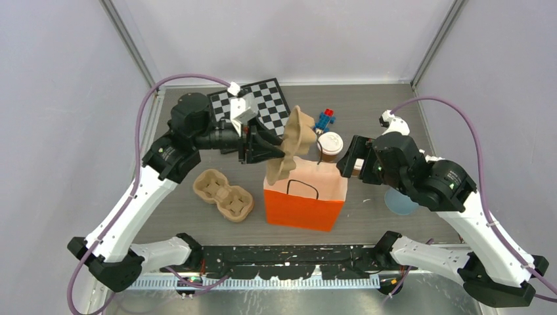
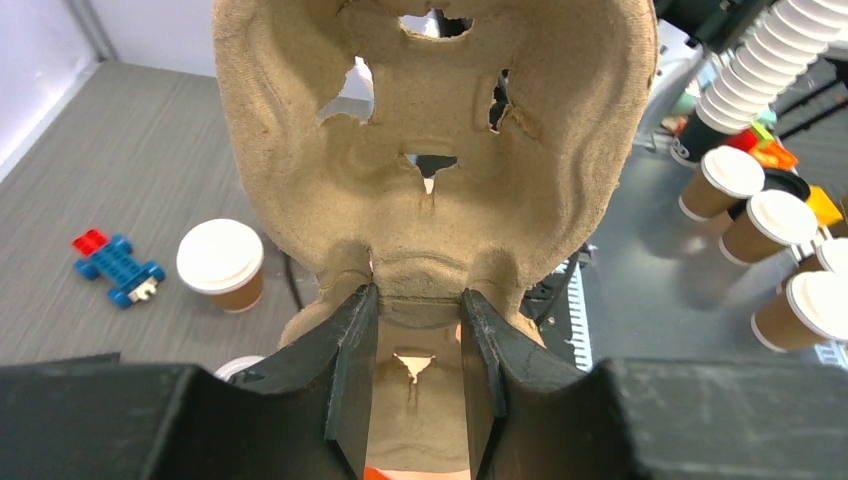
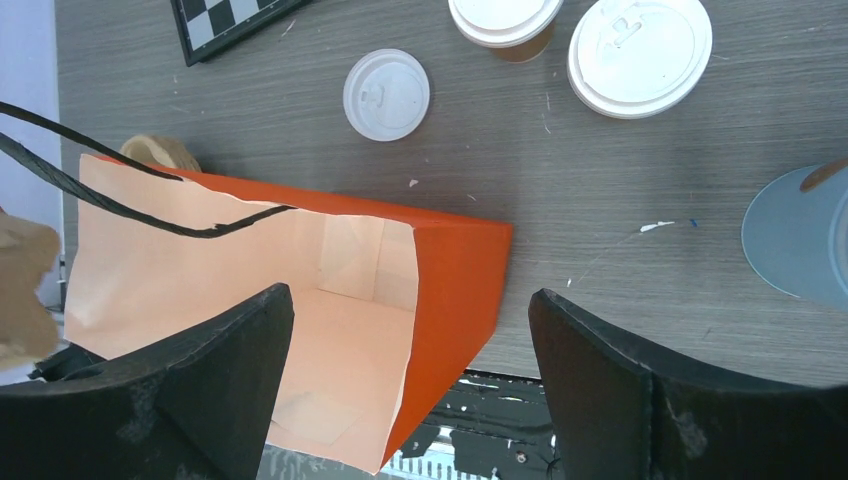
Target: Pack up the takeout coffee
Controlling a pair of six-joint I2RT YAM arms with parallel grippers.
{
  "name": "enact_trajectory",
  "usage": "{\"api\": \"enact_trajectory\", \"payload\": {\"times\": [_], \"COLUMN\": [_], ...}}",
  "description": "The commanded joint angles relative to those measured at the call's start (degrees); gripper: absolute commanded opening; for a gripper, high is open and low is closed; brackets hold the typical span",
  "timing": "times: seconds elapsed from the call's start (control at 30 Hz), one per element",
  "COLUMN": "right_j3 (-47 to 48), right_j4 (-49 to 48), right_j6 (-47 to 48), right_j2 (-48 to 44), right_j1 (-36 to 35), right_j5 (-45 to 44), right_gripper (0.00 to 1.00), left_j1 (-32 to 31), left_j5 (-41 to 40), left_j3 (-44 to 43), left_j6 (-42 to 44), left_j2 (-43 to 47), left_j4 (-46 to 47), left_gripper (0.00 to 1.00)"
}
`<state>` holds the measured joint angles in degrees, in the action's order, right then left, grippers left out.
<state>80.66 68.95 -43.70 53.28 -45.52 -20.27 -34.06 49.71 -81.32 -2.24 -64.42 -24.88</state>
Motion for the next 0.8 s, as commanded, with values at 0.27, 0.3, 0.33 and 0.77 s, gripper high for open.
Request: {"api": "enact_trajectory", "payload": {"times": [0.27, 0.3, 0.33, 0.77], "right_j3": [2.06, 1.86, 1.6, 1.35], "right_j4": [1.49, 1.98, 2.39, 2.88], "right_j6": [1.2, 0.86, 0.51, -1.13], "right_j2": [-0.5, -0.87, -1.36, -2.85], "right_j1": [0.17, 0.18, 0.23, 0.22], "right_j5": [-0.74, -1.34, -1.94, -4.48], "right_gripper": [0.92, 0.92, 0.92, 0.92], "left_j1": [-7.9, -8.73, -9.51, -19.67], "left_j5": [-4.57, -5.68, -6.74, -20.46], "left_j3": [-5.99, -7.27, -8.59, -16.04], "left_j6": [13.98, 15.76, 17.47, 23.7], "left_j2": [-5.09, -5.8, -6.75, -12.29], "left_j4": [-7.32, -10.16, -12.8, -27.21], "left_gripper": [0.22, 0.22, 0.22, 0.2]}}
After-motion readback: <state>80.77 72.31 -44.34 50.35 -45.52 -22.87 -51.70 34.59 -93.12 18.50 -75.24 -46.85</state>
